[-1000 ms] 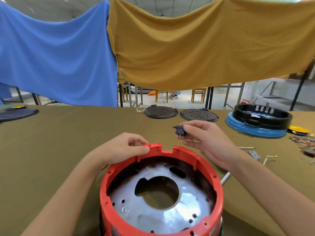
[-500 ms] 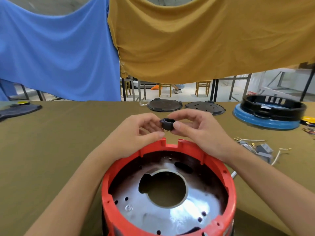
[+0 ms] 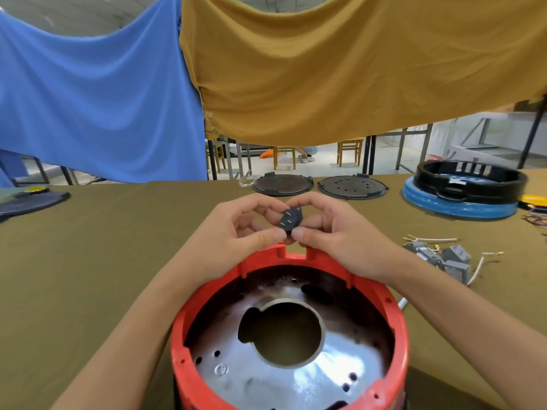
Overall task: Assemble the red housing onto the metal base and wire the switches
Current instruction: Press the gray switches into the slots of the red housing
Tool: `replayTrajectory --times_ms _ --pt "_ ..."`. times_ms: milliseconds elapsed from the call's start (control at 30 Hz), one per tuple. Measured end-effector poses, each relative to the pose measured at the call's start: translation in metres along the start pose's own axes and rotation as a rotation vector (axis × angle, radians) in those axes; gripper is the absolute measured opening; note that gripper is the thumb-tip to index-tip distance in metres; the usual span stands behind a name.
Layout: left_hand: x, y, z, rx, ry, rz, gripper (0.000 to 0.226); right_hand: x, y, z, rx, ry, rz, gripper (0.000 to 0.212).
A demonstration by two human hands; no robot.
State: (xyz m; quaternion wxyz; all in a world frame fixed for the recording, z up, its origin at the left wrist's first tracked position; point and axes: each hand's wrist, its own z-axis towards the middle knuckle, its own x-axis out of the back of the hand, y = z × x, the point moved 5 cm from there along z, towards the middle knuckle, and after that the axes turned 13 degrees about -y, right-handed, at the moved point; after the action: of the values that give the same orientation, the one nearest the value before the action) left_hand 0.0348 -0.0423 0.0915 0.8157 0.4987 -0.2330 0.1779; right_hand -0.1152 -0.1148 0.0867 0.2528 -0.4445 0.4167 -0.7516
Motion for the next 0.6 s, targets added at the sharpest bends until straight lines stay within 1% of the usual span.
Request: replayTrajectory --times_ms 100,267,433,500,600 --pt "-0.0022 0.0020 -0.0007 -0.006 -0.027 -0.003 0.035 -0.0011 0.0012 0.0006 0.008 -0.029 -0.005 0.026" --pt "-0.0024 0.0042 -0.0012 -0.009 -0.013 0.021 0.032 -0.0027 0.0042 0.0005 0.014 -0.065 -0.001 0.024" --pt "-0.0021 0.0043 -0.0006 -0.015 -0.011 0.038 0.034 -0.0024 0.0039 0.0006 0.025 -0.073 -0.002 0.023" --pt "-0.0020 0.0033 -0.0003 -0.024 -0.018 0.049 0.034 -0.0014 0.0031 0.0001 0.029 -0.059 -0.031 0.022" --pt "-0.0013 0.0023 -0.0019 -0.024 -0.017 -0.016 0.036 0.0029 -0.0013 -0.0023 0.055 0.033 -0.118 0.023"
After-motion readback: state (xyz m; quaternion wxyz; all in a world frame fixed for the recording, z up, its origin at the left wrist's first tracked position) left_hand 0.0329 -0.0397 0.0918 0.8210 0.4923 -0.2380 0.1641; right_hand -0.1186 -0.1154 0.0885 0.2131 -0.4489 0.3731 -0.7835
